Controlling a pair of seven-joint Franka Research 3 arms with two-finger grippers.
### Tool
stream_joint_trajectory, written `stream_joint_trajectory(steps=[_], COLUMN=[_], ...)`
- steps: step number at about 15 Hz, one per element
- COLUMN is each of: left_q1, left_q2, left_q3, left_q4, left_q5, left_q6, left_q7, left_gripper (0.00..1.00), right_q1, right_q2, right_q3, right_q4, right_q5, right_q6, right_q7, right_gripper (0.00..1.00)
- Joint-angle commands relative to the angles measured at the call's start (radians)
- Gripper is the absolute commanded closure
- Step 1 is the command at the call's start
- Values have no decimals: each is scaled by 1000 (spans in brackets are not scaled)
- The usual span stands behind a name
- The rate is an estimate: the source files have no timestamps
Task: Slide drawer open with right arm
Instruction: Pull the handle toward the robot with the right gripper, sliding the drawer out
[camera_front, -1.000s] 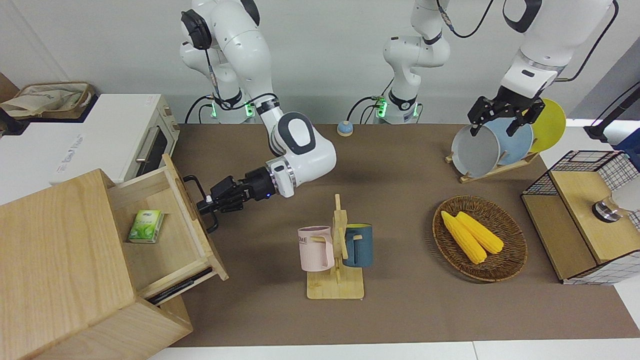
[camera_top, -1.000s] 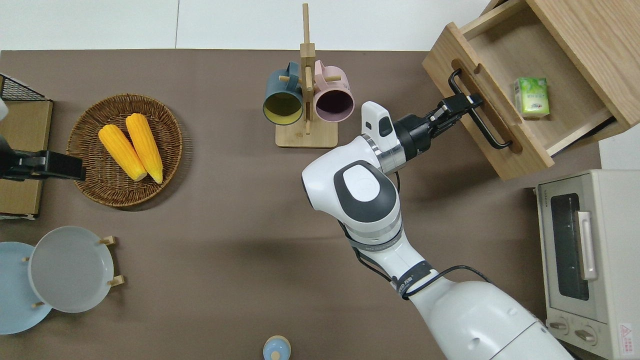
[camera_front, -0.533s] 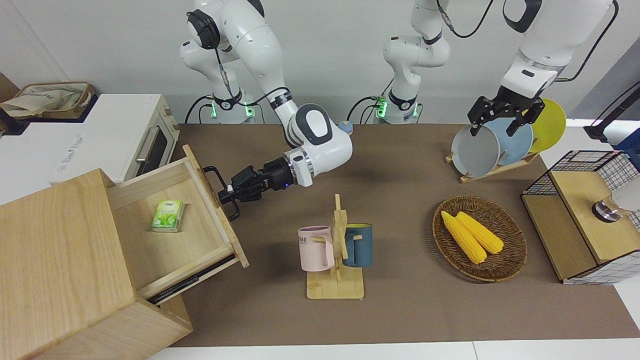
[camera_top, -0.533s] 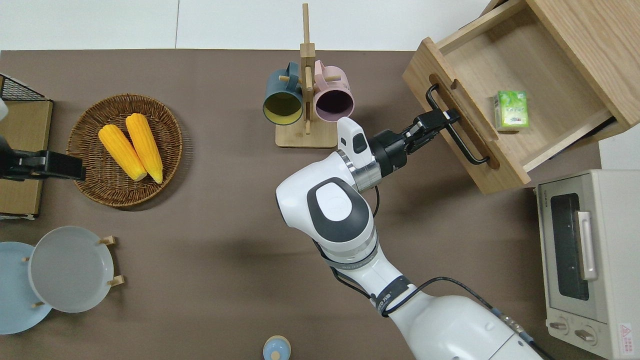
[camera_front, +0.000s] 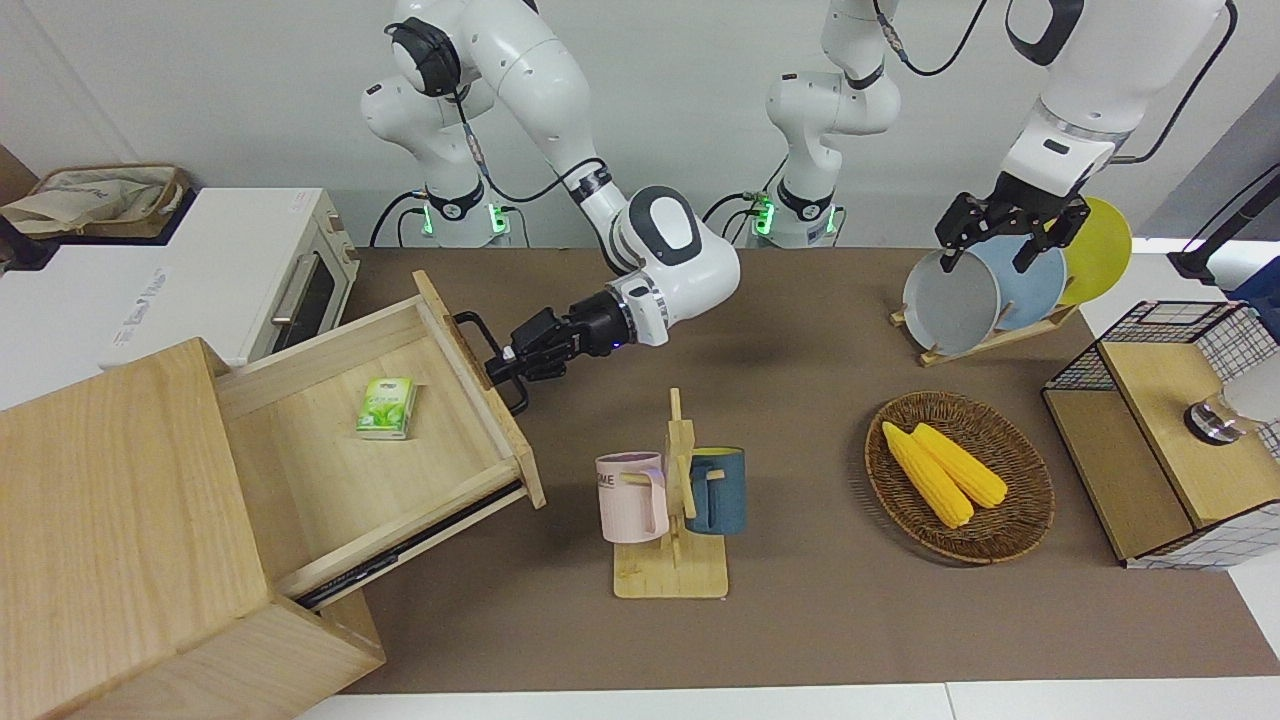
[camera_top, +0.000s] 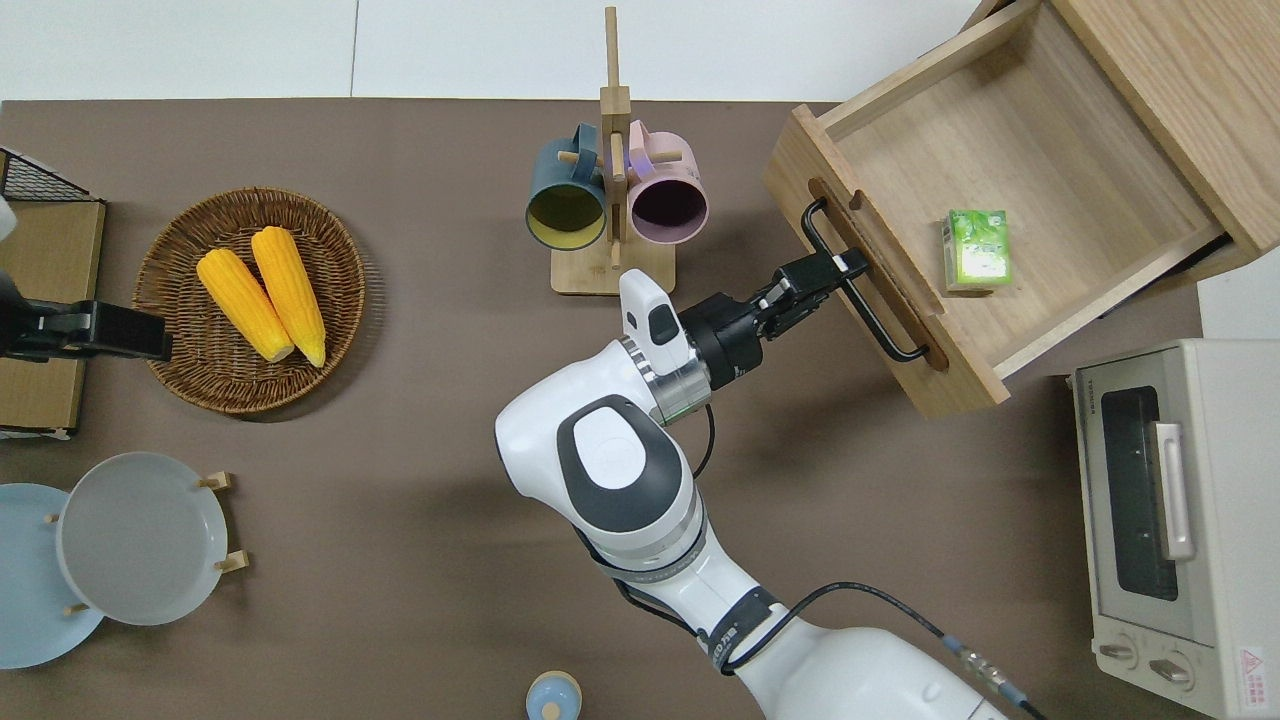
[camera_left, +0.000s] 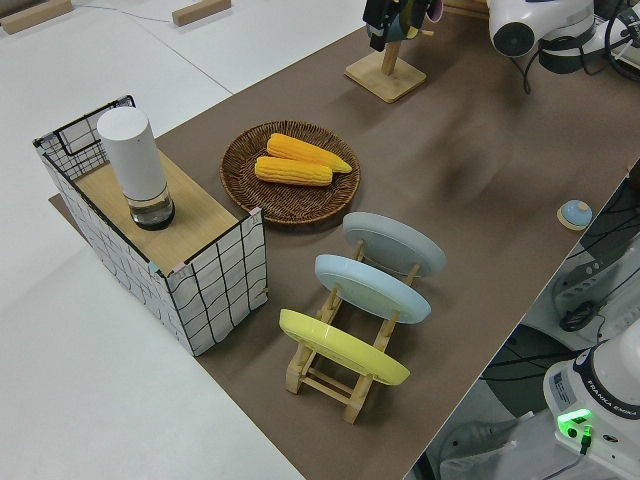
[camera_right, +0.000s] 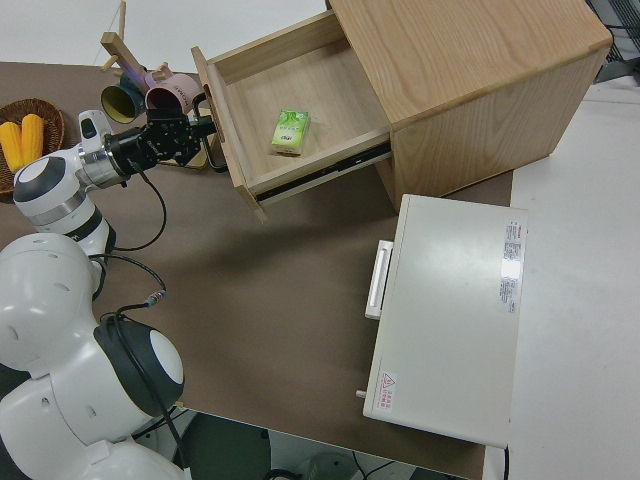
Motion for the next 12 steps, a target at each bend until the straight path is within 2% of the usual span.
stream_joint_trajectory(steps=[1,6,8,9,12], left_q1=[-17,-17,-17,-17,-17], left_q2=[13,13,13,13,13], left_q3=[17,17,17,17,17], left_q4=[20,20,20,20,20], left_q5=[12,12,12,11,12], left_q6=[0,0,0,0,0], left_q7=[8,8,8,8,8], left_gripper=[5,2,2,2,5], right_q1=[33,55,55,55,53], right_q2=[-16,-13,-10,-9,-7], right_q3=[-3,-4,-6,-8,-9], right_q4=[36,47,47,46,46], right_q5=[-4,-4,-7,-6,-3], right_q6=[-44,-58,-57,-57,-47], right_q7=[-91,-91,-89,-88,-74], right_gripper=[971,967,924,880,544])
